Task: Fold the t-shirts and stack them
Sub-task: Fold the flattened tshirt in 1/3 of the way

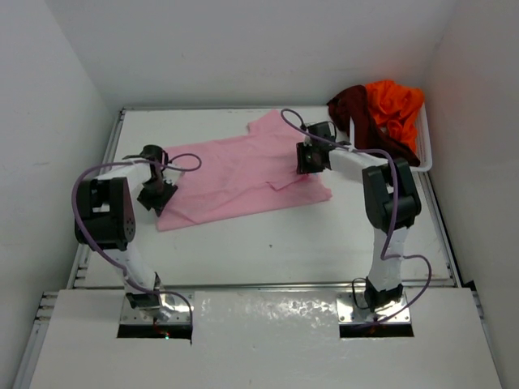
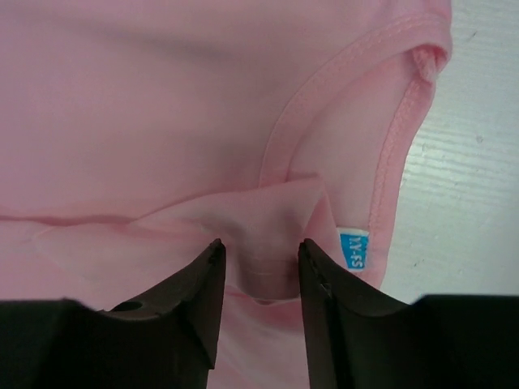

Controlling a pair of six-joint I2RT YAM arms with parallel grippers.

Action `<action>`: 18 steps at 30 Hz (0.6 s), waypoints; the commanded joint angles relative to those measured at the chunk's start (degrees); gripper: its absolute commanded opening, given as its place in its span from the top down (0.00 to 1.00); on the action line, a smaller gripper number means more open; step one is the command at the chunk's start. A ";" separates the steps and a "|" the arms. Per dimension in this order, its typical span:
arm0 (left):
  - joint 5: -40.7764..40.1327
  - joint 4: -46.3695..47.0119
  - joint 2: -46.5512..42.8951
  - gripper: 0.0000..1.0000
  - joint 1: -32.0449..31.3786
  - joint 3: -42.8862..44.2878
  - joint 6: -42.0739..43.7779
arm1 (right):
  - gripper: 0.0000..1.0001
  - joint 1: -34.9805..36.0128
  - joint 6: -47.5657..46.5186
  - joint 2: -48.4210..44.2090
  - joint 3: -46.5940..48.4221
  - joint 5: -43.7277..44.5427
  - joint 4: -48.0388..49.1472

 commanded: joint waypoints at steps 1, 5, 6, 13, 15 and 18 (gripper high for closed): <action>-0.79 0.21 1.00 0.59 1.99 4.76 -1.63 | 0.58 -0.29 -1.52 0.64 5.67 2.40 -1.42; 4.62 -5.94 2.94 0.46 8.48 16.27 -3.03 | 0.44 -1.17 -3.54 -0.75 12.45 7.33 -8.72; 6.22 -8.74 3.11 0.45 12.06 18.38 -3.56 | 0.41 -1.35 -3.63 -1.98 11.93 8.03 -9.52; 19.86 -16.68 -0.92 0.41 11.32 11.84 -5.23 | 0.39 -1.61 0.84 -14.73 -3.61 3.48 -12.34; 18.11 -13.17 -1.80 0.38 8.42 4.80 -6.11 | 0.38 -1.79 3.13 -15.62 -7.57 2.77 -11.90; 16.96 -9.21 -0.85 0.36 7.88 0.92 -8.65 | 0.37 -2.23 5.15 -14.65 -10.30 3.03 -10.33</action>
